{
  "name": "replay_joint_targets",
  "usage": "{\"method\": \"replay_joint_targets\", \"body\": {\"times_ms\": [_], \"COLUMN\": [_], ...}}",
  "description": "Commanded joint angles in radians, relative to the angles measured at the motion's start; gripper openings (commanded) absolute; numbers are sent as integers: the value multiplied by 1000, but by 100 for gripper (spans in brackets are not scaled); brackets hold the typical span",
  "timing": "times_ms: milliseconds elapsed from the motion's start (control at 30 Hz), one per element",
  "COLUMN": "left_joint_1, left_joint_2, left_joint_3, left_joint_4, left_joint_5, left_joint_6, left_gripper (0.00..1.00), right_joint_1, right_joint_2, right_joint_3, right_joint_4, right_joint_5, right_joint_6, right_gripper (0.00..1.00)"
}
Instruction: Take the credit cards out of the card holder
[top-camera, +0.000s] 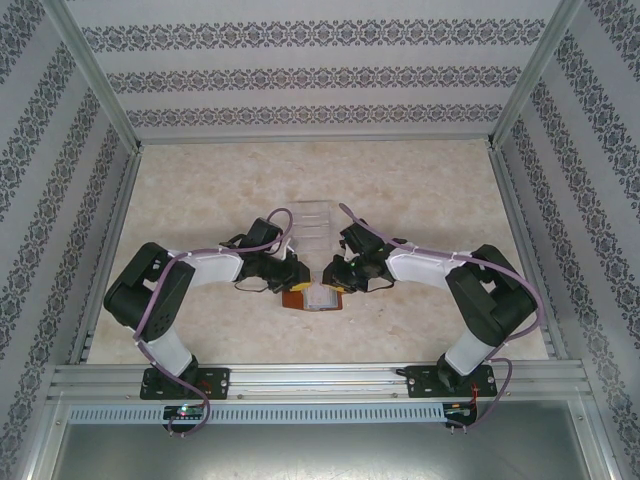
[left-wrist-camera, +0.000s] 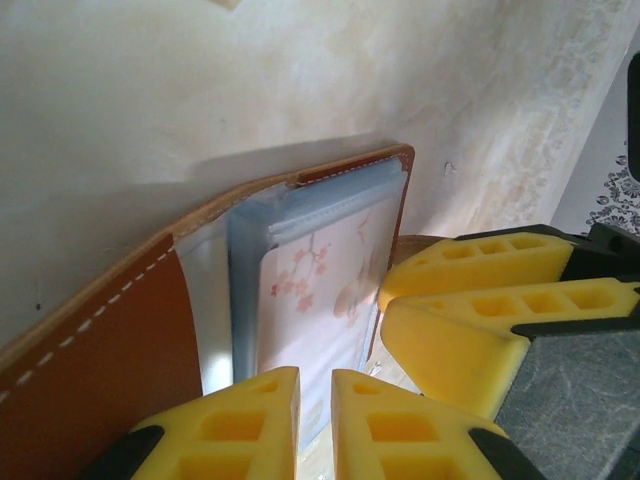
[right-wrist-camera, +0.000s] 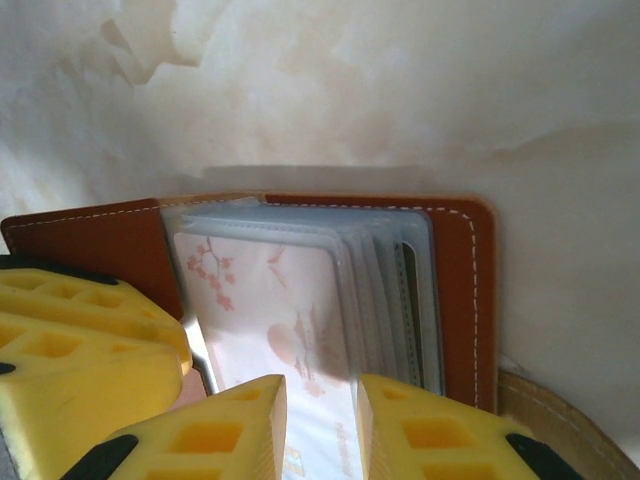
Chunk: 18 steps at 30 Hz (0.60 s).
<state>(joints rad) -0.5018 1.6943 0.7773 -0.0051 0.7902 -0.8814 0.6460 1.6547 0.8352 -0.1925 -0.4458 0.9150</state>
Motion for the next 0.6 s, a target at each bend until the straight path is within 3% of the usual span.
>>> {"method": "replay_joint_targets", "body": {"times_ms": [0,567], "left_joint_1": [4,2], "left_joint_2": [19,39], "left_joint_3": [-18,-6], "left_joint_4": [39,-1], "left_joint_5": [18,5], "left_joint_6": [-10,16], "left_gripper": [16,16], "right_joint_1": [10,32], "right_joint_2": [16,-9], "right_joint_3": [15,22], "right_joint_4": [26,33], "right_joint_5": [-25,-5], "right_joint_6": [15,27], "right_gripper": [27,28]}}
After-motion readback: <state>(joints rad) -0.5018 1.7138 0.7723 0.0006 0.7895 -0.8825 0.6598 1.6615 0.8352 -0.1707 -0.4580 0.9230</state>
